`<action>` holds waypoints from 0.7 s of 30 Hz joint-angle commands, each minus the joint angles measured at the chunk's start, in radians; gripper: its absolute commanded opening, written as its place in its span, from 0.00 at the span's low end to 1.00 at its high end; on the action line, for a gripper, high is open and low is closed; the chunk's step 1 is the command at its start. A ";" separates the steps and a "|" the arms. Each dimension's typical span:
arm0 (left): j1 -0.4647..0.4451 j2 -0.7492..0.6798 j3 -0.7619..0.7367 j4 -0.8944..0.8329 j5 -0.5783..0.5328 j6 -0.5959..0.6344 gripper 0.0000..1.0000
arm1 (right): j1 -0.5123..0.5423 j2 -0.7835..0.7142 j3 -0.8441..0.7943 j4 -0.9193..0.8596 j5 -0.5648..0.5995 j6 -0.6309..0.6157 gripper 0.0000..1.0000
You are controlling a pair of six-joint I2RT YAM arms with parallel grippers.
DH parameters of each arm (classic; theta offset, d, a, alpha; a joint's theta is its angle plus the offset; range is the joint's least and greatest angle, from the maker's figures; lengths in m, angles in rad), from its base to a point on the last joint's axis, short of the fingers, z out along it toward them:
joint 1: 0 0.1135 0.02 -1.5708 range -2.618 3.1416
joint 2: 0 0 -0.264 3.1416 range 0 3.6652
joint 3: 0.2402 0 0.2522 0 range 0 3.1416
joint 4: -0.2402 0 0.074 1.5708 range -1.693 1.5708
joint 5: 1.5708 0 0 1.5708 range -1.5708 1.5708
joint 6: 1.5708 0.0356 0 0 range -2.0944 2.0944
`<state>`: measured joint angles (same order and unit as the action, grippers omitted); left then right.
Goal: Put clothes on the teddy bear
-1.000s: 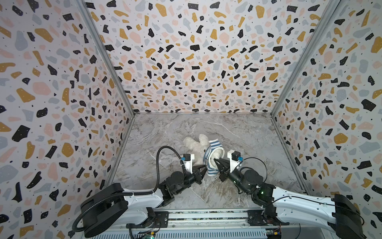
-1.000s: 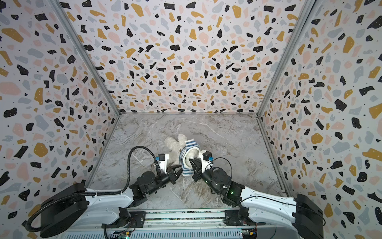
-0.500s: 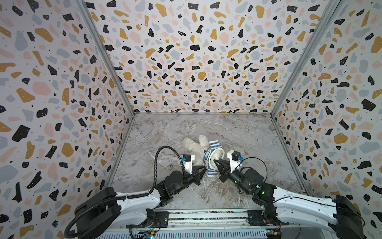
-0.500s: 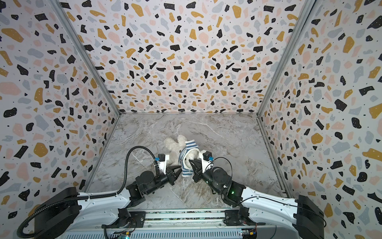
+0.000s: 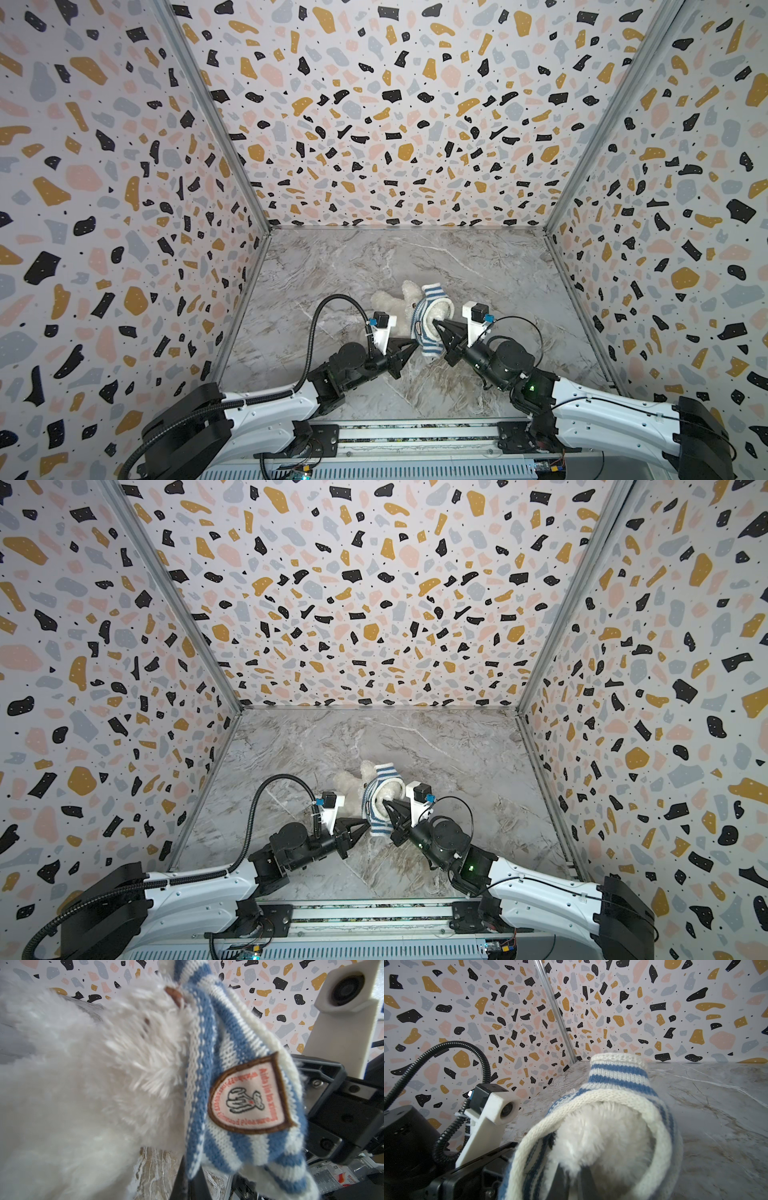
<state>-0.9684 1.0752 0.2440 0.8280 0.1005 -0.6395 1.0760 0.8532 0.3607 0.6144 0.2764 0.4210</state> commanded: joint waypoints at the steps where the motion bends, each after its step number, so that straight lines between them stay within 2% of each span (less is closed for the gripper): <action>1: 0.002 -0.002 -0.019 -0.063 -0.055 0.019 0.00 | -0.016 -0.036 0.012 0.116 0.037 0.012 0.00; 4: 0.003 0.002 -0.005 -0.117 -0.048 0.031 0.00 | -0.018 -0.044 0.011 0.110 0.043 0.016 0.00; 8: -0.006 -0.018 -0.019 -0.075 0.006 0.029 0.00 | -0.021 -0.045 0.008 0.108 0.043 0.020 0.00; 12: -0.008 -0.035 -0.026 -0.073 0.003 0.032 0.00 | -0.026 -0.041 0.009 0.113 0.037 0.020 0.00; 14: -0.008 -0.039 -0.014 -0.054 0.007 0.022 0.06 | -0.026 -0.036 0.011 0.113 0.034 0.022 0.00; 21: -0.009 -0.050 0.024 0.059 0.007 -0.046 0.36 | -0.026 -0.028 0.012 0.120 0.026 0.029 0.00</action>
<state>-0.9771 1.0409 0.2428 0.7940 0.1150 -0.6540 1.0534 0.8501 0.3542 0.6559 0.2852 0.4442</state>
